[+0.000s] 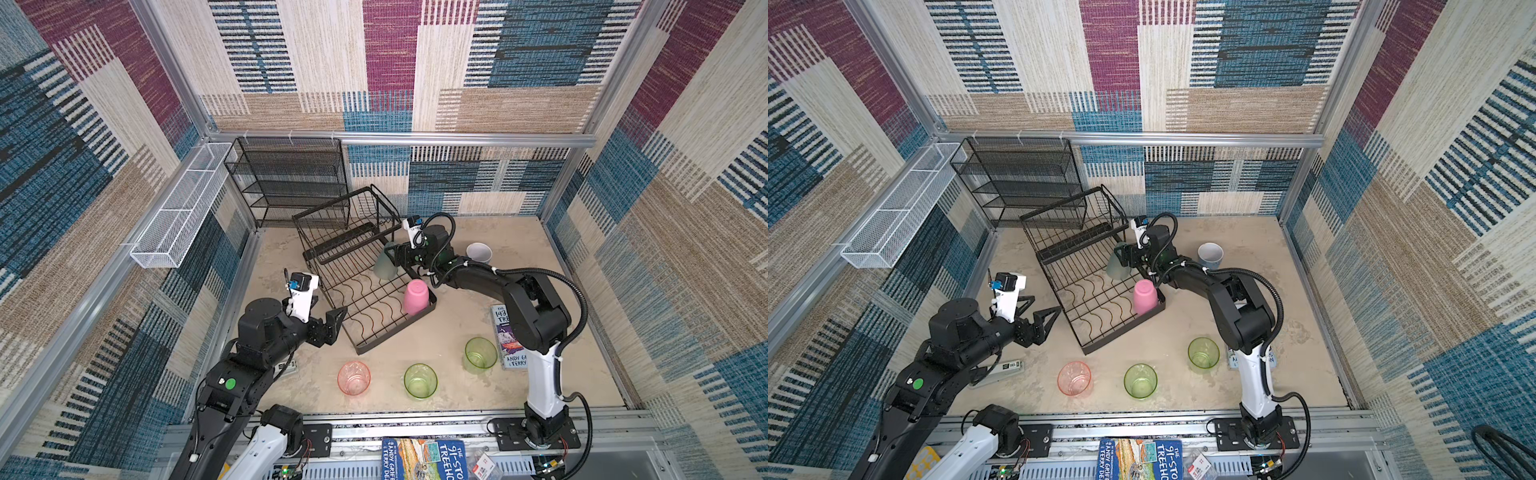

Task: Load cups into a dish rack
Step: Move the cup to the dish rack.

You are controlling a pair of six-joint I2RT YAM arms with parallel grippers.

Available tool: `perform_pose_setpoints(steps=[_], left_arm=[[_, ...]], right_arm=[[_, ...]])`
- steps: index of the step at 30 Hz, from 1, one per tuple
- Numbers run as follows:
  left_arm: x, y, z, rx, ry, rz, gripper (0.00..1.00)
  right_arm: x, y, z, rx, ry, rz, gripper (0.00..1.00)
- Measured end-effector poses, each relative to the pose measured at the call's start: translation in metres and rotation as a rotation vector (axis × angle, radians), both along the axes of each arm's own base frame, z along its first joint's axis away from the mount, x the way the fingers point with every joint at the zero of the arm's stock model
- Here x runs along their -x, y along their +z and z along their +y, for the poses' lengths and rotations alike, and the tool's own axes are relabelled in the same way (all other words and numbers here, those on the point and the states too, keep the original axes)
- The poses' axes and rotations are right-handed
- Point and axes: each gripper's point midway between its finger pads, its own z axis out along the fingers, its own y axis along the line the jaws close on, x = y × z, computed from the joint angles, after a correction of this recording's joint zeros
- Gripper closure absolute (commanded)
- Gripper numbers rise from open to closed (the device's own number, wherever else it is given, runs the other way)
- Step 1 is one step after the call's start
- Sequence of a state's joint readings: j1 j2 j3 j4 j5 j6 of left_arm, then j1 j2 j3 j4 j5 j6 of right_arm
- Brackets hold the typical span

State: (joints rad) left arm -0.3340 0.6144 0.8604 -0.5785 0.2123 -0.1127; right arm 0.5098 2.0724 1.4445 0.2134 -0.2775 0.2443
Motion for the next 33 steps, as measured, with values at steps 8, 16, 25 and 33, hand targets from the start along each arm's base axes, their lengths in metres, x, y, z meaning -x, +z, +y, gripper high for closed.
perform_pose_setpoints(steps=[8, 16, 25, 33], left_arm=[[-0.0003, 0.0, 0.0005, 0.0, 0.002, 0.0, 0.12], [-0.0005, 0.0, 0.0013, 0.001, 0.005, 0.0, 0.12], [-0.0011, 0.0005, 0.0012, 0.002, 0.005, -0.003, 0.12], [-0.0022, -0.0004, 0.0016, 0.001, 0.008, 0.0, 0.12]], right_arm=[[-0.0032, -0.0043, 0.0022, 0.012, 0.006, -0.004, 0.26], [-0.0016, -0.0042, 0.0048, 0.011, 0.011, -0.007, 0.38], [-0.0023, -0.0035, 0.0065, 0.01, 0.013, -0.01, 0.52], [0.002, -0.0026, 0.0075, 0.01, 0.019, -0.015, 0.56]])
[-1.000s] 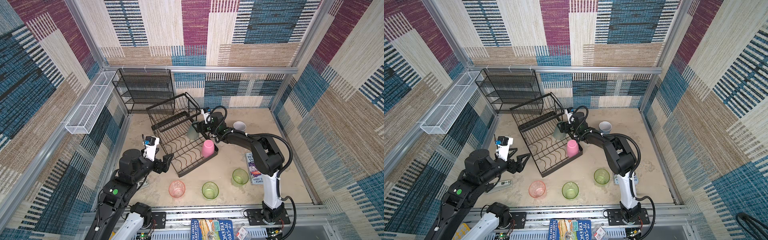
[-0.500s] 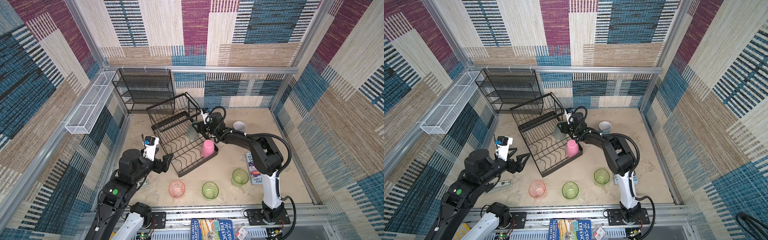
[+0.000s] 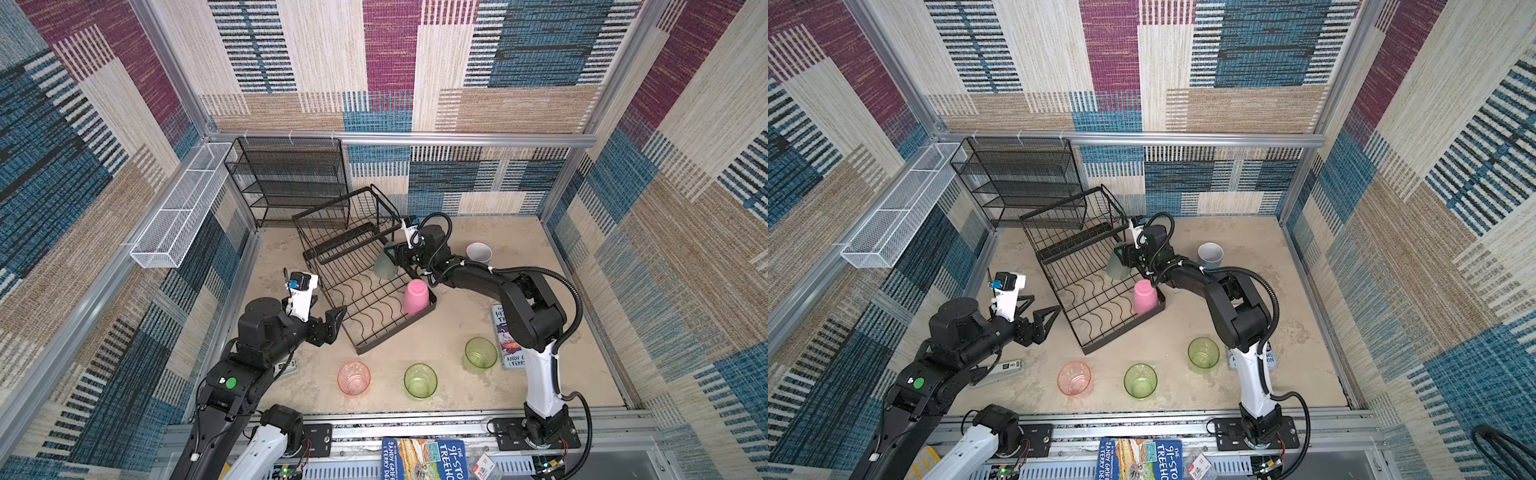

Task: Load cups into a dish rack
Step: Move the cup to the dish rack.

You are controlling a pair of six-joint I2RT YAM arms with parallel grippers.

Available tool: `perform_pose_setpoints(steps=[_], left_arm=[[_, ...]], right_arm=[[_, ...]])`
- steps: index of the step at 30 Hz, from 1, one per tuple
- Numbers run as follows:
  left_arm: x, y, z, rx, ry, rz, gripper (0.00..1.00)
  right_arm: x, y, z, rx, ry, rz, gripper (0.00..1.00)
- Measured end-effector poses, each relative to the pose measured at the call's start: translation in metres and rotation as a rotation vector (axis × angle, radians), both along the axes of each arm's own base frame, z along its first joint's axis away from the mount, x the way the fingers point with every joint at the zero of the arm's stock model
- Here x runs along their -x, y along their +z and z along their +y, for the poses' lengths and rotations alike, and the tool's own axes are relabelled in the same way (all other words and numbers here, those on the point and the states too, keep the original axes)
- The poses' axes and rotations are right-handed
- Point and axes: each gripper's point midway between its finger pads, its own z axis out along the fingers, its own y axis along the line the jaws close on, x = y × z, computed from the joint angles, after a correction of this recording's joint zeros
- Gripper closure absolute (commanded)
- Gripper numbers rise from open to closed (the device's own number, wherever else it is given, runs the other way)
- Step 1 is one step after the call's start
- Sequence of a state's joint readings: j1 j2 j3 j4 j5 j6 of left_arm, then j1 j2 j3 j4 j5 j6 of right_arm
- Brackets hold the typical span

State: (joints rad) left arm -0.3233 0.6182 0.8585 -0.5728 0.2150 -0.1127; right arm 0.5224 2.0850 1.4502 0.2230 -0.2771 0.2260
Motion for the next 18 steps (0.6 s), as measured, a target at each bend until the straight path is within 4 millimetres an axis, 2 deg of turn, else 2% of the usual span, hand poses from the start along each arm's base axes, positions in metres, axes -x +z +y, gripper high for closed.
perform_pose_setpoints(steps=[8, 18], left_arm=[[-0.001, -0.001, 0.0, -0.001, 0.003, 0.004, 0.12], [-0.001, -0.001, 0.001, -0.001, 0.006, 0.004, 0.12]], right_arm=[[0.014, 0.012, -0.005, -0.003, 0.01, -0.037, 0.56], [0.019, 0.023, -0.004, 0.048, 0.02, -0.133, 0.56]])
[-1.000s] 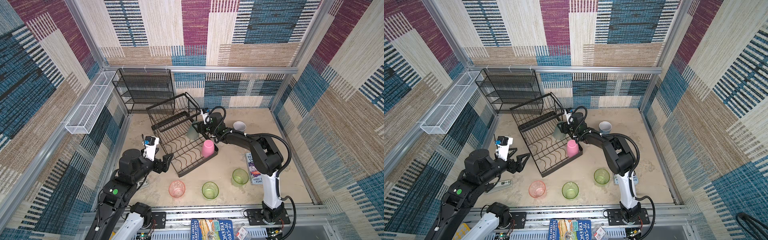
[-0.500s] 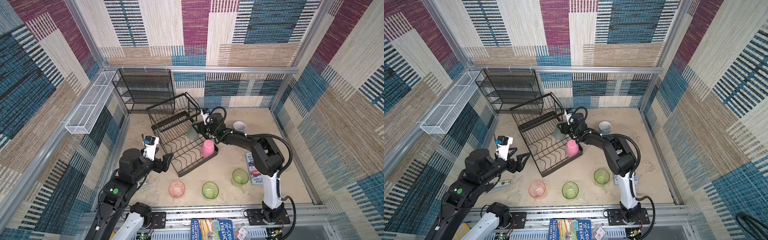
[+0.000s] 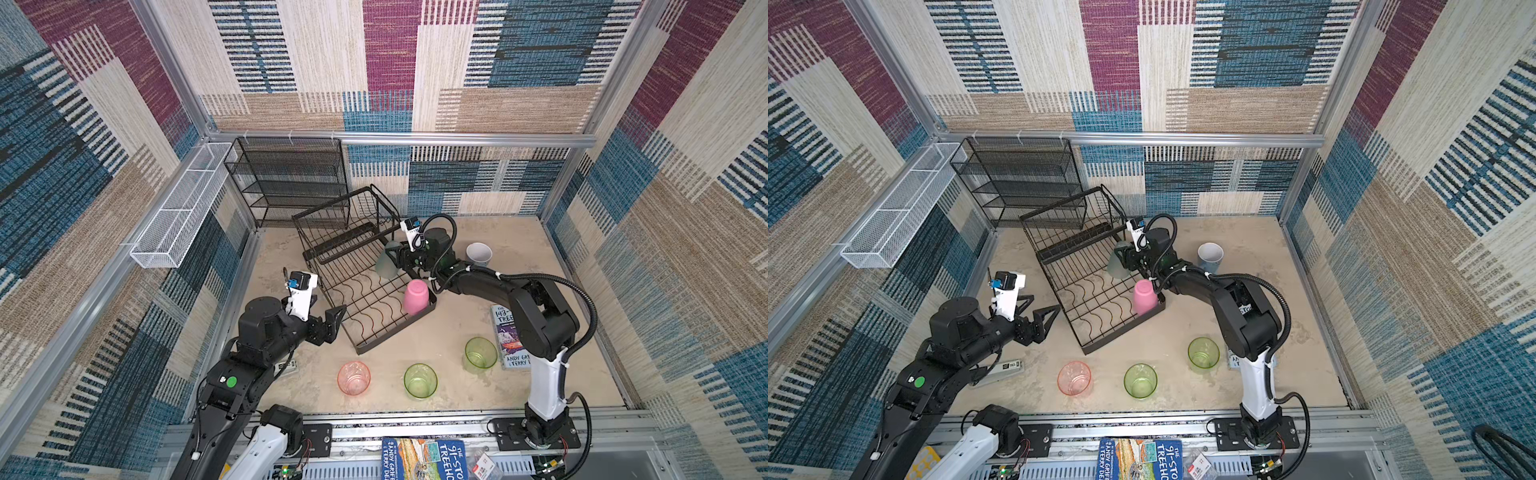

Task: Load cups into a dish rack
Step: Move the cup to the dish rack.

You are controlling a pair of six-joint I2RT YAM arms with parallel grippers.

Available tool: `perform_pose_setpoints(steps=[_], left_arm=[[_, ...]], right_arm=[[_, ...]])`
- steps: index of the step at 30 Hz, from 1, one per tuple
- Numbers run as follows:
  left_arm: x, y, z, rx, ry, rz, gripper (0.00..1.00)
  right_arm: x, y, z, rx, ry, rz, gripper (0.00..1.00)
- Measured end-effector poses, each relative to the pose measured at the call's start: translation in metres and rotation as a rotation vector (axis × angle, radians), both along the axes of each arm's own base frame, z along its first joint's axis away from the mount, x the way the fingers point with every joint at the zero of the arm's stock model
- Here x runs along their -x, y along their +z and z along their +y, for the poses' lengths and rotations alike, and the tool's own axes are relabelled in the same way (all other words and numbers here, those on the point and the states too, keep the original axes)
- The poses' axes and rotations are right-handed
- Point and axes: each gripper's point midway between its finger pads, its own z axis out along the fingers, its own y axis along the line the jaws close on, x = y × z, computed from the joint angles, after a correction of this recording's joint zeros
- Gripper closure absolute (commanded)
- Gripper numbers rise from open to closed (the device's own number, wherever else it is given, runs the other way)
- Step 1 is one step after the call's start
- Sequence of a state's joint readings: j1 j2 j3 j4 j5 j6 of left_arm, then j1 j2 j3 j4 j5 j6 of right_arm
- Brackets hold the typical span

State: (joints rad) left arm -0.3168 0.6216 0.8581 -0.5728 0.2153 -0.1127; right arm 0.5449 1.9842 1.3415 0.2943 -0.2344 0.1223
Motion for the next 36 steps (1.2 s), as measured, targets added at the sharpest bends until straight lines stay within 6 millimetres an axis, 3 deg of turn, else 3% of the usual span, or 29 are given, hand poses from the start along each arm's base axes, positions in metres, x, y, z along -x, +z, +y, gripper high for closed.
perform_pose_setpoints(steps=[36], left_arm=[[-0.001, 0.0, 0.001, 0.001, 0.003, 0.001, 0.12]], right_arm=[[0.023, -0.012, -0.012, 0.215, -0.024, -0.09, 0.52]])
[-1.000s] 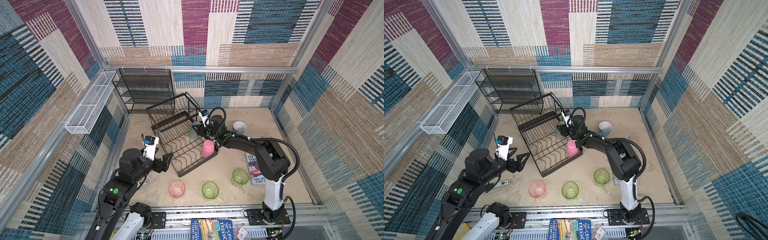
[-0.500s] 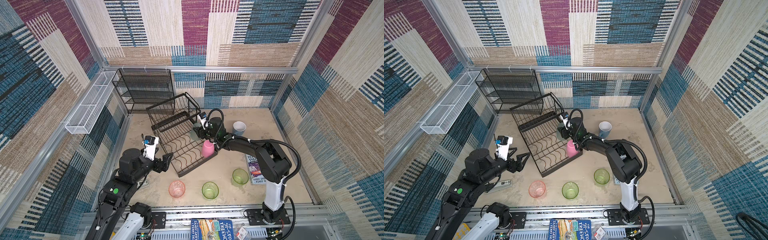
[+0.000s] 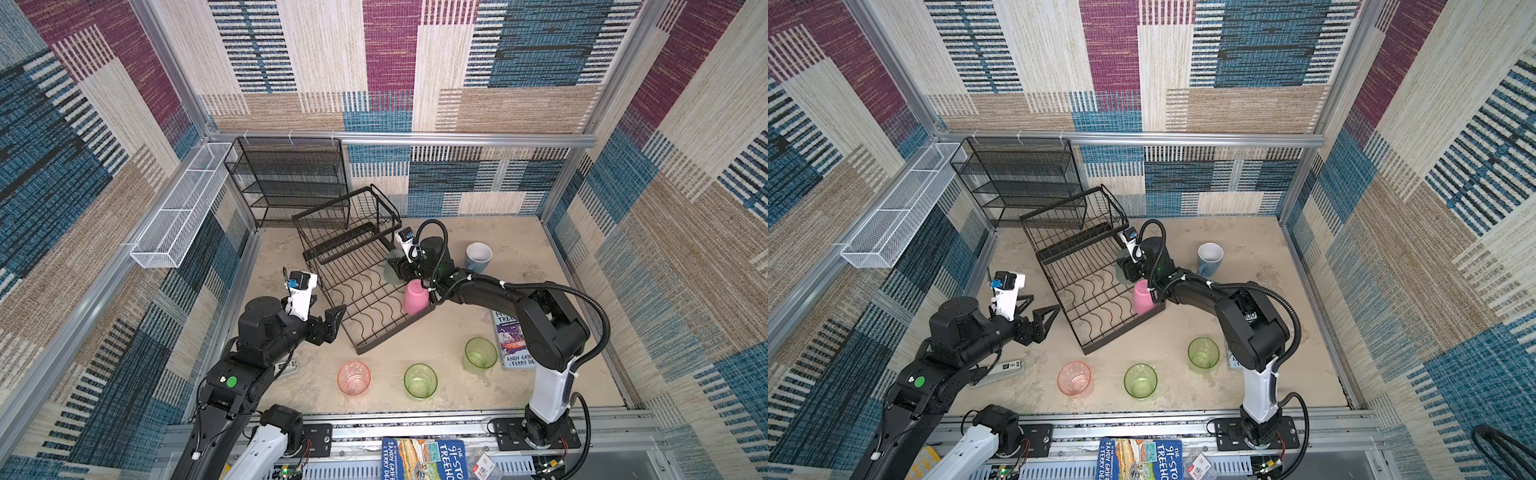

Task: Load cups into a dish rack
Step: Move the cup to the dish rack.

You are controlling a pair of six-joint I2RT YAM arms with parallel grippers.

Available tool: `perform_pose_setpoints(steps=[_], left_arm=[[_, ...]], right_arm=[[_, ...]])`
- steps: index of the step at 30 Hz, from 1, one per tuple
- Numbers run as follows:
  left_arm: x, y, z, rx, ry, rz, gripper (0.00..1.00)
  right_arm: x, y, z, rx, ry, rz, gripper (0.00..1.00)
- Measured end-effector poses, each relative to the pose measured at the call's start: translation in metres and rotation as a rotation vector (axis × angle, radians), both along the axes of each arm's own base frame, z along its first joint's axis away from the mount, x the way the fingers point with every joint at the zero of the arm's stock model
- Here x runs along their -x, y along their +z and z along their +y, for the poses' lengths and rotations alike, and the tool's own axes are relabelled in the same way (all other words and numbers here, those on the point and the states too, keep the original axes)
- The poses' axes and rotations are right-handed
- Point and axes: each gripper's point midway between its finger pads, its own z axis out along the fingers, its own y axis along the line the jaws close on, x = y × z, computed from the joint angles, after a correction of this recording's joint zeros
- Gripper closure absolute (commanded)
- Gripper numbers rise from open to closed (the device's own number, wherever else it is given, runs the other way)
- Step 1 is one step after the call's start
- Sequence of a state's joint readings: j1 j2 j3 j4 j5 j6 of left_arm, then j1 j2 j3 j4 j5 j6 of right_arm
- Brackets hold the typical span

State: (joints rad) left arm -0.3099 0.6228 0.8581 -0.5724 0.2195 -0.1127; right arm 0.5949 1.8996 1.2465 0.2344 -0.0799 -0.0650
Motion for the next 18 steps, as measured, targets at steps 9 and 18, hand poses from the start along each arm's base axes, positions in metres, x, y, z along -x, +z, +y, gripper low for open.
perform_pose_setpoints(steps=[9, 18], left_arm=[[0.0003, 0.0001, -0.0006, 0.002, -0.003, 0.0, 0.12], [0.0007, 0.0006, -0.0007, 0.004, -0.005, -0.001, 0.12]], right_arm=[[0.0027, -0.0059, -0.001, 0.013, 0.002, 0.014, 0.41], [0.0023, -0.0068, -0.0022, 0.022, -0.006, 0.02, 0.21]])
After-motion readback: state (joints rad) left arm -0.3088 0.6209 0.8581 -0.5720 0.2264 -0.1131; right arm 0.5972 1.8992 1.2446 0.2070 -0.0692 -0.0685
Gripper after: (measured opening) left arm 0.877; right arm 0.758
